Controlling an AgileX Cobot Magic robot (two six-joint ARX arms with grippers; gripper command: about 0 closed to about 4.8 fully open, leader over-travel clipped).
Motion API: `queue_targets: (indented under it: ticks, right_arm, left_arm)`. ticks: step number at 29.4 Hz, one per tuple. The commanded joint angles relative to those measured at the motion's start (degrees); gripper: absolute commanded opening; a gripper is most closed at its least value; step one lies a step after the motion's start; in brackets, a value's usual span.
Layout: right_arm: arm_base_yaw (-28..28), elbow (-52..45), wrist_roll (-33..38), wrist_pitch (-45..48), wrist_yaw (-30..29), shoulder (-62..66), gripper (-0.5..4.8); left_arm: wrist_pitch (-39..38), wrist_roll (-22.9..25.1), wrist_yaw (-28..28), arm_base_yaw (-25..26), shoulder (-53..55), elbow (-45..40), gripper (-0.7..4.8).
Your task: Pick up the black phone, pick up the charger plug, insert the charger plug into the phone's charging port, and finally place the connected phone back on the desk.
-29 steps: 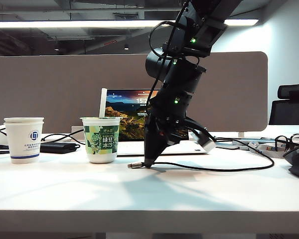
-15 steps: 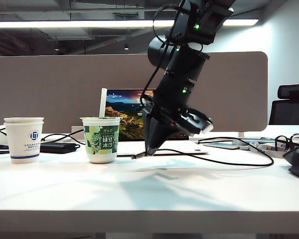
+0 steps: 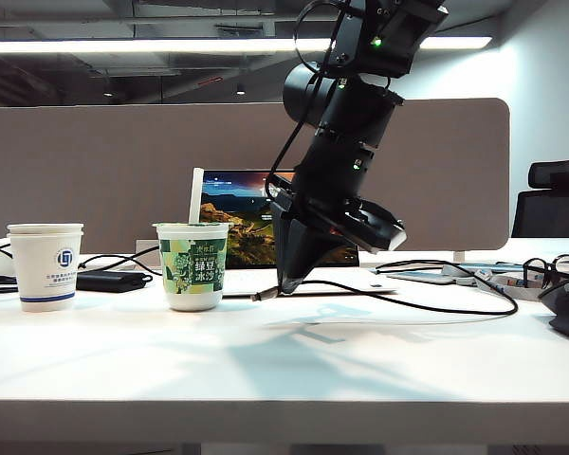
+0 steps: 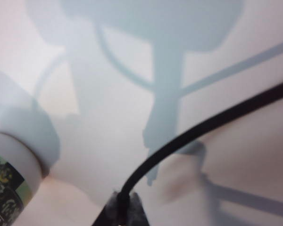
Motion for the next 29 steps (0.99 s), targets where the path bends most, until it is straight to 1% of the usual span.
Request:
queue_targets:
  ticks: [1, 5, 10, 13, 16, 18, 19, 21, 24, 26, 27, 29]
  right_arm:
    - [0.02, 0.17, -0.35, 0.17, 2.4, -0.28, -0.07]
    - [0.02, 0.17, -0.35, 0.17, 3.85, -0.28, -0.07]
    - [0.04, 0.17, -0.35, 0.15, 7.45, -0.28, -0.07]
    - [0.02, 0.17, -0.35, 0.28, 10.14, -0.28, -0.07]
    - [0.02, 0.17, -0.48, 0.79, 14.82, -0.28, -0.07]
    - [0.02, 0.17, -2.58, 1.07, 15.74, -0.28, -0.07]
    - [0.02, 0.17, -4.5, 1.62, 15.67, -0.28, -0.07]
    - [0.02, 0.17, -11.06, 3.69, 15.58, -0.31, -0.07]
    - [0.02, 0.2, -26.43, 8.68, 14.1, -0.63, -0.07]
    - [0.0, 0.2, -36.74, 12.59, 11.52, -1.09, -0.07]
    - [0.0, 0.2, -40.39, 14.08, 10.6, -1.42, -0.07]
    - [0.0, 0.2, -45.29, 17.09, 8.96, -2.38, -0.07]
  left_arm:
    - [2.29, -0.15, 0.26, 0.0, -0.33, 0.46, -0.06]
    - [2.29, -0.15, 0.26, 0.0, -0.33, 0.46, -0.06]
    - [2.25, -0.17, 0.28, 0.0, -0.33, 0.46, -0.06]
    - [2.25, -0.17, 0.28, 0.0, -0.35, 0.46, -0.06]
    - [2.25, -0.17, 0.28, 0.0, -0.35, 0.46, -0.06]
    - [2.25, -0.17, 0.28, 0.0, -0.35, 0.46, -0.06]
    - [2.25, -0.17, 0.28, 0.0, -0.35, 0.46, -0.06]
    - [2.23, -0.17, 0.28, 0.0, -0.35, 0.46, -0.06]
    - [2.21, -0.17, 0.28, 0.0, -0.33, 0.46, -0.06]
    - [2.14, -0.15, 0.26, 0.0, -0.35, 0.46, -0.06]
    - [2.1, -0.17, 0.28, 0.0, -0.35, 0.46, -0.06]
    - [2.01, -0.17, 0.28, 0.0, -0.35, 0.46, -0.06]
